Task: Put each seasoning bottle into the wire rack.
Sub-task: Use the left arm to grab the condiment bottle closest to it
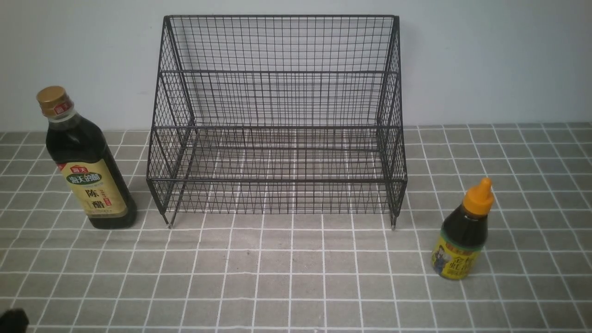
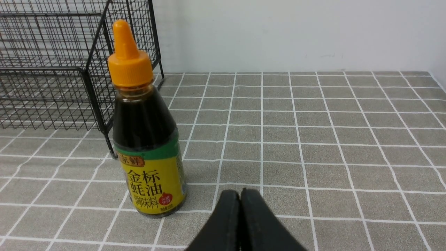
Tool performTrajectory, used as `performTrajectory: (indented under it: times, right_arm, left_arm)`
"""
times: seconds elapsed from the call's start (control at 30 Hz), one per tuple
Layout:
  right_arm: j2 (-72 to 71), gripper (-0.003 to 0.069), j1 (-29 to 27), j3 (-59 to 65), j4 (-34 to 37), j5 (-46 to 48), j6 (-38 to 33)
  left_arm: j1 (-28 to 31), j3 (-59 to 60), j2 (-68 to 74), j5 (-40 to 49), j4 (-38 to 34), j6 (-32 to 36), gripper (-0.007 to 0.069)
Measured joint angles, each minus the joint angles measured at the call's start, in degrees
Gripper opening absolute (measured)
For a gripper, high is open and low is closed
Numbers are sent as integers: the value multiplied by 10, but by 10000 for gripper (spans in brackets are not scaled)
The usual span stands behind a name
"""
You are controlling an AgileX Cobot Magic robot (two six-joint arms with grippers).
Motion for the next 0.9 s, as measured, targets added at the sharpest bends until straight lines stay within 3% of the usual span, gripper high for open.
performTrajectory:
  times: [0.3,0.4,0.57,0.77,0.87,0.9]
  right_arm:
    - [0,-15,0,0,0,0,0]
    - [0,-15,0,0,0,0,0]
    - [0,-15,0,0,0,0,0]
    - [0,-15,0,0,0,0,0]
    - [0,-15,0,0,0,0,0]
    - [0,-15,0,0,0,0,0]
  left_arm:
    - [0,0,0,-213,-24,-16,-7]
    - [0,-2,23,-327,-25,-16,-7]
    - [0,-40,137,-320,-25,-16,7]
    - [0,-142,327,-314,-24,-15,174]
    - [0,-205,429,-323,-24,4,346]
    - [0,-211,434,-323,-24,5,356]
